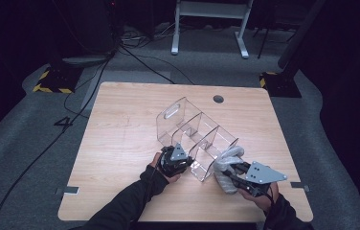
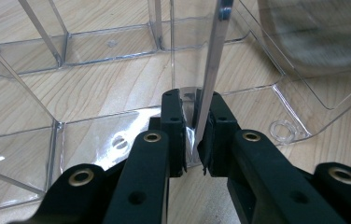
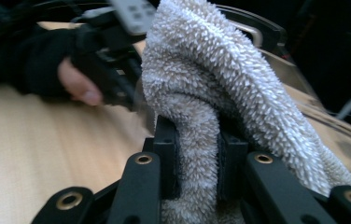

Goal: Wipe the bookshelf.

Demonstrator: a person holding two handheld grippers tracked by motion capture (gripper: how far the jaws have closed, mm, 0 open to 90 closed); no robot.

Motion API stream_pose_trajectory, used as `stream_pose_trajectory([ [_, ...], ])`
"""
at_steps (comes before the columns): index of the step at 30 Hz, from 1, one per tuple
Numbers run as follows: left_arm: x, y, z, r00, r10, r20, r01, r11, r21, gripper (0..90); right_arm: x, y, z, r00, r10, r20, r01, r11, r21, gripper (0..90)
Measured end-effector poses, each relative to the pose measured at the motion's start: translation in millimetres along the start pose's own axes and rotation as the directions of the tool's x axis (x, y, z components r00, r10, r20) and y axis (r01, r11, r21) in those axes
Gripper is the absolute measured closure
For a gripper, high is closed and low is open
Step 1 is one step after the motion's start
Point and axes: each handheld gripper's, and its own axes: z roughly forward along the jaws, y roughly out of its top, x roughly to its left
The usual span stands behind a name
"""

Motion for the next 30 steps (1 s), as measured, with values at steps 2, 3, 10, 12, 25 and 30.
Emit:
stream_pose_trajectory([
  [2,-0.4,0.2,-0.1,1.0,0.001,-0.003,-0.001,1.0,0.003,81.3,-6.4,-1.4,-3.4,0.9979,0.02,0.062,-0.02,1.0,-0.003,74.7],
  [3,-0.6,0.2,-0.1,1.0,0.001,-0.003,-0.001,1.0,0.002,81.4,-9.7,-2.5,-4.6,0.9963,0.037,0.077,-0.036,0.999,-0.01,74.7],
  [10,-9.4,0.3,-1.7,1.0,0.004,-0.008,-0.004,1.0,0.003,80.4,-25.2,-15.9,4.7,0.9852,0.101,0.139,-0.114,0.989,0.094,74.2],
  [12,-14.4,0.6,-2.2,0.9999,0.007,-0.009,-0.007,1.0,0.007,79.9,-27.3,-18.9,5.8,0.9839,0.099,0.149,-0.114,0.989,0.096,74.2],
  [25,-51.0,7.7,3.9,0.9999,0.008,-0.007,-0.008,0.9999,0.009,70.2,-59.8,-33.7,12.2,0.9667,0.181,0.181,-0.204,0.972,0.118,74.0],
  [30,-57.0,13.1,-0.4,0.9987,0.032,0.04,-0.031,0.9993,-0.023,71.5,-73.2,-36.2,18.4,0.957,0.194,0.215,-0.223,0.968,0.115,73.9],
])
